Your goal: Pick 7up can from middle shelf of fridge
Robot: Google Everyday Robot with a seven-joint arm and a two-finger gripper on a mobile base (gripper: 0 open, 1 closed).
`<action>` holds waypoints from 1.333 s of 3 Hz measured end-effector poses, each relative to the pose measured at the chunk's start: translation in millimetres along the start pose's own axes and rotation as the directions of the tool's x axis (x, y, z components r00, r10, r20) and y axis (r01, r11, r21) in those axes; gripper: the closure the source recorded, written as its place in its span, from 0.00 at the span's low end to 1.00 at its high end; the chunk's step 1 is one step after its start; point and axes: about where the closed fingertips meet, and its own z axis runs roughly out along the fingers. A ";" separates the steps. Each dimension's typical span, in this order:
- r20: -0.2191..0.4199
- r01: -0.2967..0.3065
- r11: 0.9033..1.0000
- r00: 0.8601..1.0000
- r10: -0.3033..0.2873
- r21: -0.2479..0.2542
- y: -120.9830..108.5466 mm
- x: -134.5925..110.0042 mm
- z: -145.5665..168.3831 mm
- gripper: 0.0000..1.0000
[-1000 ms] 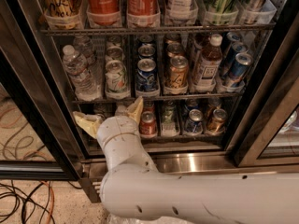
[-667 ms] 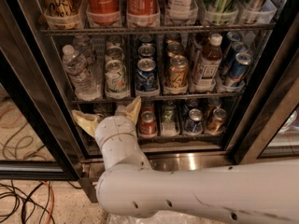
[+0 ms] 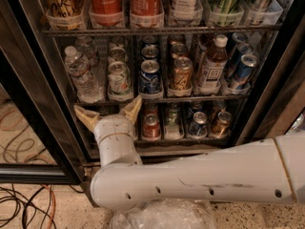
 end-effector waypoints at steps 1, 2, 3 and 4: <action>0.039 0.021 0.998 0.999 -0.023 0.052 -9.6 -6.0 2.8 0.16; 0.061 0.065 0.993 0.996 -0.071 0.099 -22.3 -16.7 0.2 0.23; 0.071 0.090 0.990 0.993 -0.098 0.108 -25.5 -24.6 3.3 0.27; 0.078 0.085 0.989 0.992 -0.095 0.124 -24.2 -28.6 9.7 0.29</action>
Offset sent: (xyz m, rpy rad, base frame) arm 0.0043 -0.0381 0.0282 -0.1001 -0.1164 -0.1589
